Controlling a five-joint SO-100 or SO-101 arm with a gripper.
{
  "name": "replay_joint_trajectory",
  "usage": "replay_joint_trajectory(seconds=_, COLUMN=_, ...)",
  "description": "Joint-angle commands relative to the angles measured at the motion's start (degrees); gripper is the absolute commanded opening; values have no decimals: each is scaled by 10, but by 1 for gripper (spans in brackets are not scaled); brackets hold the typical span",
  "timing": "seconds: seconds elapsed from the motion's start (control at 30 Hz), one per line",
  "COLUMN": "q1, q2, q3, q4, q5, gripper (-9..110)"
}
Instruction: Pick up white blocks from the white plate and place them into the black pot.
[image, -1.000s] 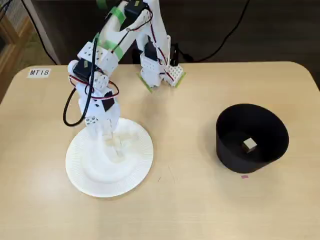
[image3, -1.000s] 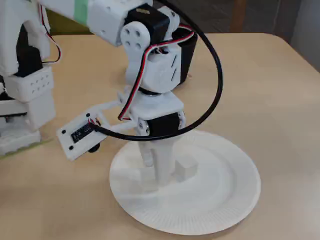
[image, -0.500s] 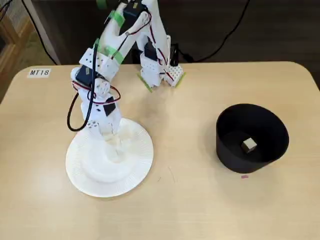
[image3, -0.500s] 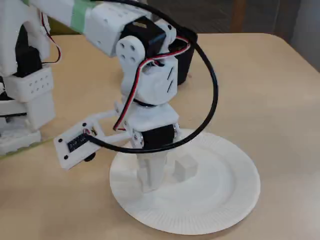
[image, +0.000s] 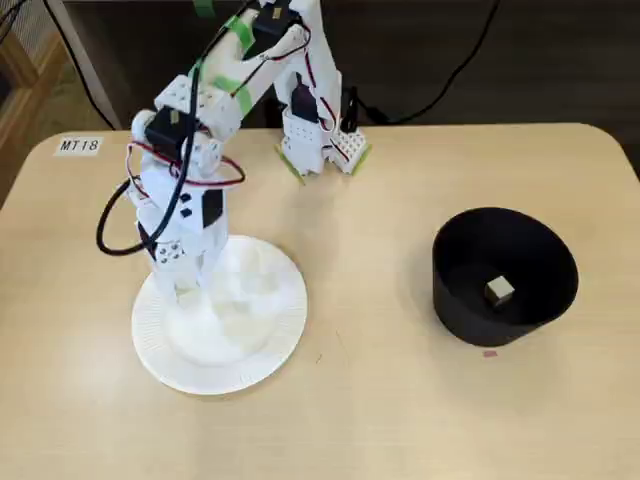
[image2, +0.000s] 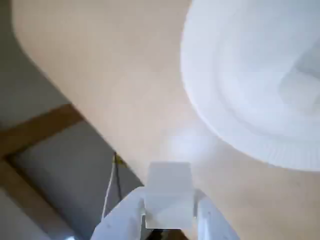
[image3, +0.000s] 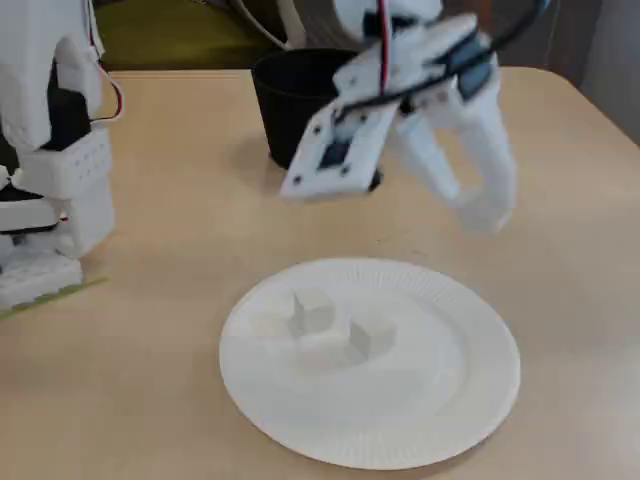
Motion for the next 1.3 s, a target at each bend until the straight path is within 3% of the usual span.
replay_joint_trajectory(seconds=0.0, q1=-103, q2=87, q3=-67, q4=-2, q5=-33, gripper=-2)
replay_joint_trajectory(seconds=0.27, q1=-403, q2=142, q3=-66, q4=7, q5=-75, gripper=-2)
replay_joint_trajectory(seconds=0.43, q1=-513, q2=105, q3=-61, q4=25, q5=-138, gripper=-2)
replay_joint_trajectory(seconds=0.87, q1=-555, q2=-54, q3=-61, q4=67, q5=-203, gripper=-2)
replay_joint_trajectory(seconds=1.27, q1=-611, q2=-69, q3=-61, q4=173, q5=-258, gripper=-2)
